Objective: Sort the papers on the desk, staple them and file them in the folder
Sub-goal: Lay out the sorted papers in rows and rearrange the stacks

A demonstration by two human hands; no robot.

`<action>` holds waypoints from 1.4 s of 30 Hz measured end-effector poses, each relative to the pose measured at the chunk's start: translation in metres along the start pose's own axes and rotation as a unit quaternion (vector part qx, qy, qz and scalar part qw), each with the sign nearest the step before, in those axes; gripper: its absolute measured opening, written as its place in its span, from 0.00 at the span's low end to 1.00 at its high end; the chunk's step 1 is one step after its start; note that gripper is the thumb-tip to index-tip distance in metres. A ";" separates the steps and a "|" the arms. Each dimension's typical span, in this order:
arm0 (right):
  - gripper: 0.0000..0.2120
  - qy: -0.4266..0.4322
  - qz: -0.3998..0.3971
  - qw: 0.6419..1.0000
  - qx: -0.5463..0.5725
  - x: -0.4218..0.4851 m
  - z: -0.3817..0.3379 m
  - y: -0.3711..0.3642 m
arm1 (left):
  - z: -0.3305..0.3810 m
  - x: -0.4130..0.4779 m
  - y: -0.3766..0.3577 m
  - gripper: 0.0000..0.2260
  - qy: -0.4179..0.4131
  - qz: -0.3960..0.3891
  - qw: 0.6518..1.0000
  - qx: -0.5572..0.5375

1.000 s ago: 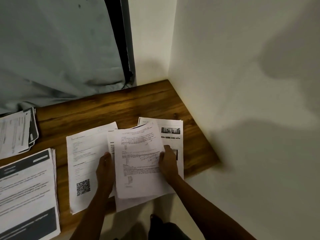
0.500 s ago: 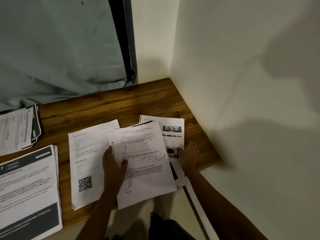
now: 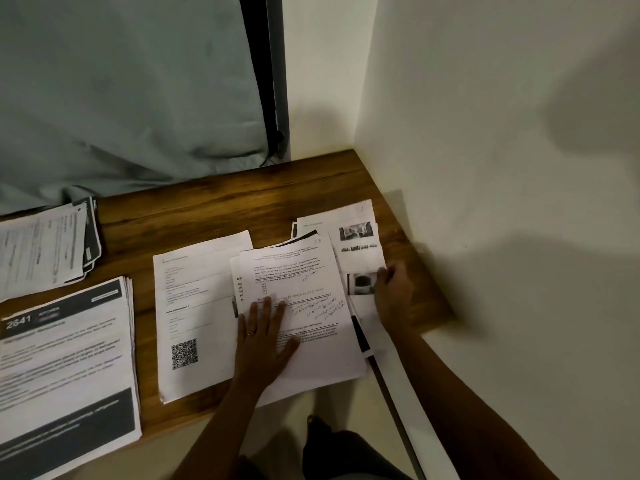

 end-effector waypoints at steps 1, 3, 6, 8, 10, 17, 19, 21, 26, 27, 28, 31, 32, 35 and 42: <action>0.06 0.029 0.009 1.000 0.005 0.002 -0.012 0.008 | 0.000 0.000 0.000 0.34 0.004 0.000 1.000 0.003; 0.07 0.082 0.041 0.996 -0.006 0.005 -0.041 0.031 | -0.001 -0.001 -0.001 0.34 0.009 0.001 1.000 0.009; 0.06 0.142 0.083 0.986 -0.001 0.017 -0.087 0.071 | -0.001 -0.001 0.000 0.34 0.009 0.003 1.000 0.010; 0.05 0.195 0.120 0.973 0.004 0.024 -0.115 0.097 | -0.001 -0.001 0.001 0.34 0.008 0.008 1.000 0.007; 0.04 0.220 0.126 0.967 -0.001 0.029 -0.131 0.111 | 0.000 -0.001 0.001 0.34 0.004 0.015 1.000 0.002; 0.01 0.146 0.003 0.989 0.015 0.022 -0.102 0.059 | -0.006 -0.008 0.017 0.31 0.000 0.111 0.984 -0.139; 0.02 0.108 -0.052 0.992 0.025 0.007 -0.077 0.026 | -0.014 -0.020 0.031 0.29 0.018 0.183 0.958 -0.220; 0.03 0.084 -0.096 0.991 0.035 -0.012 -0.056 -0.006 | -0.025 -0.031 0.041 0.28 0.042 0.237 0.923 -0.301; 0.04 0.028 -0.124 0.992 0.024 -0.043 -0.023 -0.066 | -0.033 -0.042 0.050 0.29 0.052 0.245 0.912 -0.326; 0.05 0.023 -0.126 0.992 0.020 -0.046 -0.017 -0.073 | -0.030 -0.041 0.049 0.29 0.043 0.226 0.925 -0.303; 0.05 0.022 -0.130 0.991 0.009 -0.048 -0.012 -0.080 | -0.027 -0.039 0.046 0.30 0.030 0.207 0.940 -0.272; 0.08 0.039 -0.123 0.992 -0.013 -0.054 -0.003 -0.091 | -0.017 -0.031 0.031 0.32 -0.001 0.142 0.975 -0.169; 0.10 0.043 -0.119 0.992 -0.028 -0.054 0.000 -0.093 | -0.015 -0.028 0.024 0.33 -0.006 0.121 0.983 -0.136; 0.16 0.049 -0.119 0.987 -0.093 -0.056 0.000 -0.096 | -0.010 -0.022 0.008 0.35 -0.007 0.069 0.996 -0.055; 0.21 0.056 -0.127 0.975 -0.172 -0.043 -0.001 -0.088 | -0.011 -0.017 -0.004 0.35 0.018 0.033 0.999 -0.013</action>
Point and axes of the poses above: each hand's wrist, its own x-axis towards the middle knuckle, its own y-axis out of the back of the hand, z = x × y, the point moved 7 cm from there along x, towards the middle knuckle, and after that the axes turned 13 degrees about -z, right-handed, at the moved point
